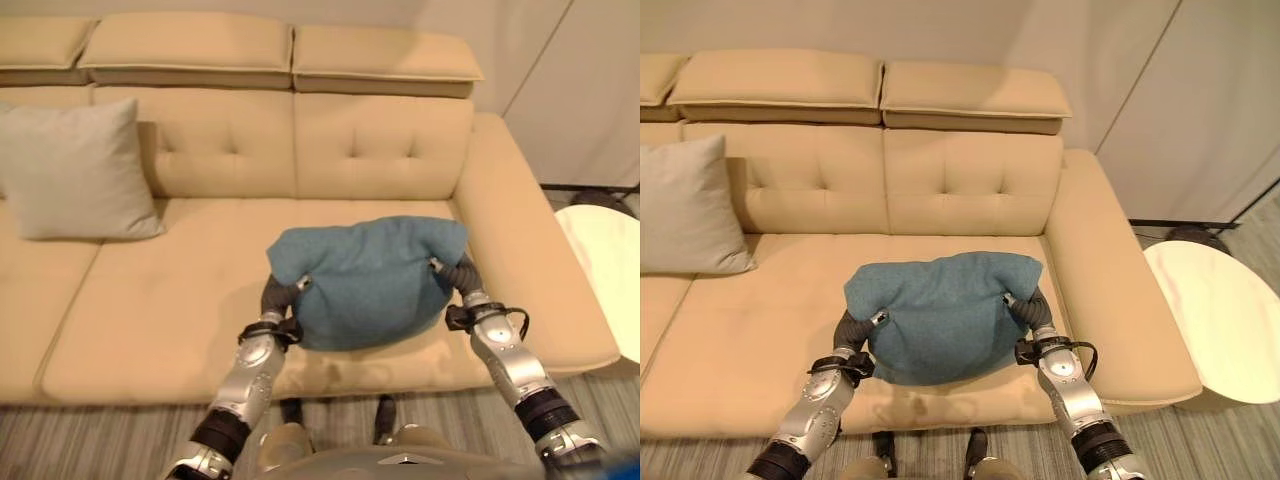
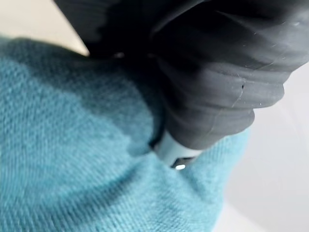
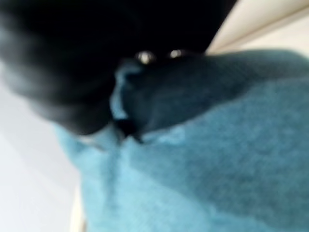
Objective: Pick up all the scattered cushions and arrange them neatly on the sofa.
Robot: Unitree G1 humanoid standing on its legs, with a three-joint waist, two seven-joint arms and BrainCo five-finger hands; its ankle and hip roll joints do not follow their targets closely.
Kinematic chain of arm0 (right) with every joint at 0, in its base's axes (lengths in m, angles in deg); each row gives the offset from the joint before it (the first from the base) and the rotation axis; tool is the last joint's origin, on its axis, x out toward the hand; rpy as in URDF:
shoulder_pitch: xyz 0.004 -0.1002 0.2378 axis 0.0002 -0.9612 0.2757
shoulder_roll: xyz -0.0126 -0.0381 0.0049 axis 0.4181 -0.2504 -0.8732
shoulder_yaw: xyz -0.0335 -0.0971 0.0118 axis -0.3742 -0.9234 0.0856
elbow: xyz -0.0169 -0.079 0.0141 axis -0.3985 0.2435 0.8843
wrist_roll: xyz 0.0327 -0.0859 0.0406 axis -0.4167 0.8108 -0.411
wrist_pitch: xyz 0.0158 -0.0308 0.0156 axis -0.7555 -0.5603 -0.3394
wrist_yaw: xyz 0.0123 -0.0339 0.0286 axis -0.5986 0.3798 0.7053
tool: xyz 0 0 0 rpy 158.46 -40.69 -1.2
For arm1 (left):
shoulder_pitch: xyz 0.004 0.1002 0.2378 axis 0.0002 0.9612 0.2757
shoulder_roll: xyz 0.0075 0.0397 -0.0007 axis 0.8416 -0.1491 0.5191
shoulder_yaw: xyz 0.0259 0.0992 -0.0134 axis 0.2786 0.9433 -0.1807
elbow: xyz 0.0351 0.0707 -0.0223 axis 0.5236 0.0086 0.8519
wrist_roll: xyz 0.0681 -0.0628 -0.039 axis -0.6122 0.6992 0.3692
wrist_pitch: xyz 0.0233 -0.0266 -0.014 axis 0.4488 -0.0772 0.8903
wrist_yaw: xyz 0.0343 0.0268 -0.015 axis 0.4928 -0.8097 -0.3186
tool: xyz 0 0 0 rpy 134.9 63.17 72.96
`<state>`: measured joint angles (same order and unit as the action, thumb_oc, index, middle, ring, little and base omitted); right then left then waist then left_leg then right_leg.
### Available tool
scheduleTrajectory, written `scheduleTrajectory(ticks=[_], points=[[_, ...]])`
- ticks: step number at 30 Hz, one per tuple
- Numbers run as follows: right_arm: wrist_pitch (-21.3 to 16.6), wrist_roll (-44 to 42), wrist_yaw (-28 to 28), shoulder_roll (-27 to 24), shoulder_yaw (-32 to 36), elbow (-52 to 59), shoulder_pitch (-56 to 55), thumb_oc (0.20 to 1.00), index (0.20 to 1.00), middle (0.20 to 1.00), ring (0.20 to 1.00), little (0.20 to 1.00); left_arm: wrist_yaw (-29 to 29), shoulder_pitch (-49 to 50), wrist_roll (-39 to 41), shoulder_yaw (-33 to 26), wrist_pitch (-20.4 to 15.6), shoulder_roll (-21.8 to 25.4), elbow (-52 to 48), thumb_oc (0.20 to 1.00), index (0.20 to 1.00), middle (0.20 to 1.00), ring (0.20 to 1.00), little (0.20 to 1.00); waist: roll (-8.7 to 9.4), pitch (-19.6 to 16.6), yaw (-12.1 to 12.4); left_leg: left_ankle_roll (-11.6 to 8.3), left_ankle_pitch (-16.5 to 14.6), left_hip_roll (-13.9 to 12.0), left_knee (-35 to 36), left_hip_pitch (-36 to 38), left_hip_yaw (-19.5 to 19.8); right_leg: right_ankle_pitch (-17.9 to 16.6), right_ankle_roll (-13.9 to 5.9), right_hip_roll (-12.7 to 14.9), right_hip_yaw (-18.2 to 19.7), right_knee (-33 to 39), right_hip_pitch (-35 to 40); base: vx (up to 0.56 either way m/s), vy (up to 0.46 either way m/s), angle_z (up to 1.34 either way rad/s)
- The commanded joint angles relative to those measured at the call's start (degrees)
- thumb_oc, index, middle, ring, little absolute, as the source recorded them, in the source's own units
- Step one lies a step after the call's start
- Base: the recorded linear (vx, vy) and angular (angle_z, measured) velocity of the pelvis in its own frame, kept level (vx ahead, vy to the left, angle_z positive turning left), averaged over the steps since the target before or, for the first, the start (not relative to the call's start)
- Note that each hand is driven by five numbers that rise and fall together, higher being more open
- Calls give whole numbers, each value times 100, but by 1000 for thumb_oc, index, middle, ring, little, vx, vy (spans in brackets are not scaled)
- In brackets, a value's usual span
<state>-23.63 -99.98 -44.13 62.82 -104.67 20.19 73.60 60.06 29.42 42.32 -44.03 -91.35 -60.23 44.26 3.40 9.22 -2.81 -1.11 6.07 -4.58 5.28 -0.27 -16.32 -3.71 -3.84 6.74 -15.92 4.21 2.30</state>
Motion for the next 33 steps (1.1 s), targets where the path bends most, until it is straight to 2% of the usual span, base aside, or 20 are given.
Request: scheduleTrajectory(ticks=[1, 3, 5, 8, 9, 10, 11, 12, 14, 19, 26, 31, 33], points=[[-534, 60, -161, 227, -199, 635, 576, 200, 200, 200, 200, 200, -251, -371, -128, 49, -409, -115, -801, 200, 200, 200, 200, 200, -12, -375, 286, -213, -398, 54, -491, 16, -94, 233, -714, 477, 10, -1087, -28, 110, 192, -50], [-527, 65, -182, 255, -274, 641, 669, 200, 200, 200, 200, 200, -237, -385, -127, 46, -426, -39, -854, 200, 200, 200, 200, 200, -5, -297, 278, -93, -499, 125, -581, 72, -164, -120, -824, 673, 110, -1663, -338, 112, 204, -57], [-511, 54, -182, 307, -321, 624, 724, 200, 200, 200, 200, 200, -186, -423, -143, 34, -436, 0, -827, 200, 200, 200, 200, 200, -33, -234, 254, -32, -596, 144, -583, 153, -212, -144, -807, 708, 138, -1999, -631, 83, 151, -46], [-494, 29, -183, 307, -309, 615, 751, 200, 200, 200, 200, 200, -159, -449, -184, 8, -433, 18, -784, 200, 200, 200, 200, 200, -32, -222, 211, -42, -657, 189, -545, 253, -215, -185, -742, 737, 80, -1719, -757, 85, 27, -15], [-494, 41, -191, 274, -292, 608, 763, 200, 200, 200, 200, 200, -188, -472, -194, 12, -432, 31, -787, 200, 200, 200, 200, 200, -22, -222, 161, -64, -714, 222, -514, 310, -189, -250, -711, 732, 60, -1303, -865, 86, -10, -11], [-494, 41, -191, 273, -292, 608, 763, 200, 200, 200, 200, 200, -188, -472, -193, 12, -432, 30, -787, 200, 200, 200, 200, 200, -29, -222, 158, -67, -719, 215, -516, 311, -185, -255, -710, 724, 52, -1289, -853, 127, -22, -11], [-491, 48, -190, 258, -270, 601, 742, 200, 200, 200, 200, 200, -188, -480, -185, 7, -423, 32, -769, 200, 200, 200, 200, 200, -1, -209, 109, -78, -734, 242, -521, 332, -130, -293, -717, 674, 170, -1087, -918, 125, -23, -3], [-506, 45, -179, 217, -225, 614, 689, 200, 200, 200, 200, 200, -196, -497, -192, 44, -414, 18, -706, 200, 200, 200, 200, 200, 7, -169, 14, -88, -789, 265, -543, 399, -24, -333, -741, 570, 475, -933, -943, 119, -23, 0], [-522, 58, -209, 185, -165, 616, 601, 200, 200, 200, 200, 200, -250, -494, -213, 48, -440, -16, -683, 200, 200, 200, 200, 200, 52, -237, 18, -113, -817, 295, -534, 423, 32, -345, -749, 571, 489, -746, -839, 135, -56, 30], [-498, 72, -242, 170, -213, 597, 638, 200, 200, 200, 200, 200, -301, -323, -154, -9, -403, -79, -750, 200, 200, 200, 200, 200, 33, -392, 131, -154, -831, 270, -490, 507, -34, -400, -781, 579, 89, -472, -548, 108, -69, 18], [-483, 131, -273, 97, -179, 666, 509, 200, 200, 200, 200, 200, -370, -260, -149, 29, -343, -153, -787, 200, 200, 200, 200, 200, -29, -431, 131, -300, -728, 150, -378, 537, 6, -309, -737, 514, -225, -158, -206, 68, -68, 5], [-508, 99, -235, 79, -147, 695, 496, 200, 200, 200, 200, 200, -393, -329, -157, 100, -339, -153, -804, 200, 200, 200, 200, 200, -17, -386, 143, -303, -777, 149, -486, 485, 120, -289, -727, 477, -218, -65, -125, 29, -20, 15], [-524, 100, -173, 85, -132, 681, 523, 200, 200, 200, 200, 200, -376, -343, -130, 141, -346, -124, -839, 200, 200, 200, 200, 200, 8, -350, 173, -244, -858, 211, -624, 432, 213, -303, -752, 515, -149, -201, -170, 9, 61, 4]])
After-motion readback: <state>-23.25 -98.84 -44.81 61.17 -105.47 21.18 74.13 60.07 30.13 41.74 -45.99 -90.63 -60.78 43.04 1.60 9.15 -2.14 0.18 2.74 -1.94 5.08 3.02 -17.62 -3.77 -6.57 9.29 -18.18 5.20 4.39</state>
